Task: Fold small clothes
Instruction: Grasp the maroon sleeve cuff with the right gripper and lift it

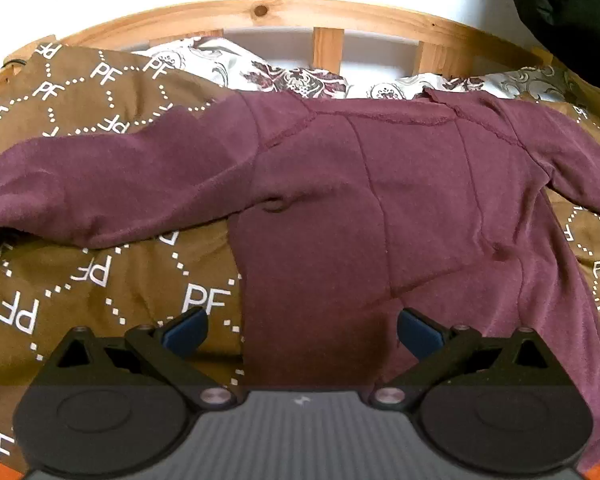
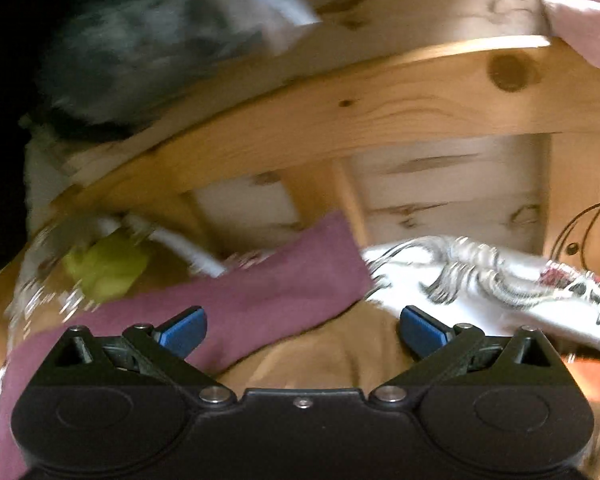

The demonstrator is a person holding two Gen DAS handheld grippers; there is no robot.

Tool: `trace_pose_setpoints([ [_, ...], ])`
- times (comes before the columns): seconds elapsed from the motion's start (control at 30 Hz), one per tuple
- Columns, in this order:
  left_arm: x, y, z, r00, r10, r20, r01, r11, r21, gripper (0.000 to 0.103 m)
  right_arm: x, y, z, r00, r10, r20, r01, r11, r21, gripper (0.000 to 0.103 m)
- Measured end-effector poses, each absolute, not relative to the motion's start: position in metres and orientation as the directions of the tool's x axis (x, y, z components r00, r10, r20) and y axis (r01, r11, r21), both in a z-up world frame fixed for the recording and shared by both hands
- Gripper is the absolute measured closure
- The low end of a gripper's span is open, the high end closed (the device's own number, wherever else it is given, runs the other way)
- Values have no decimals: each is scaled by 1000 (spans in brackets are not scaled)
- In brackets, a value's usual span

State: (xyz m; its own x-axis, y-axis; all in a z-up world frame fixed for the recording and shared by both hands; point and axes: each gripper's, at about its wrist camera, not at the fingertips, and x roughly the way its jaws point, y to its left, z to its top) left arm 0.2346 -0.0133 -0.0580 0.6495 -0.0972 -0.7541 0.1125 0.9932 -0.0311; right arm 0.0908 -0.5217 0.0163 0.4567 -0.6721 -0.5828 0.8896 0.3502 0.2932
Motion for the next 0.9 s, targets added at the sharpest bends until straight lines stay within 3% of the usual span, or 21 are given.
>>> trace_pose_setpoints([
  [0.13, 233, -13, -55, 661, -90, -745, 106, 994, -26, 0, 99, -543, 11, 390, -706, -591, 921, 306, 242, 13],
  [0.23, 234, -11, -52, 665, -88, -741, 99, 995, -29, 0, 103, -551, 5, 361, -721, -591, 933, 284, 223, 35],
  [0.27, 234, -10, -51, 667, -88, -740, 96, 995, -33, 0, 103, -552, 3, 361, -724, -588, 933, 286, 220, 47],
  [0.3, 234, -9, -51, 668, -88, -739, 92, 995, -35, 0, 106, -550, 1, 360, -724, -588, 933, 293, 210, 66],
  [0.4, 233, -7, -46, 677, -81, -732, 80, 996, -37, 1, 110, -542, 2, 365, -737, -569, 929, 326, 175, 86],
  [0.67, 229, 8, -28, 703, -67, -708, 45, 998, -49, 0, 126, -476, 58, 554, -753, -355, 820, 567, 76, 96],
  [0.9, 231, 41, -18, 708, -20, -706, -62, 994, -90, 1, 164, -355, 113, 841, -515, -166, 506, 857, -93, 96],
])
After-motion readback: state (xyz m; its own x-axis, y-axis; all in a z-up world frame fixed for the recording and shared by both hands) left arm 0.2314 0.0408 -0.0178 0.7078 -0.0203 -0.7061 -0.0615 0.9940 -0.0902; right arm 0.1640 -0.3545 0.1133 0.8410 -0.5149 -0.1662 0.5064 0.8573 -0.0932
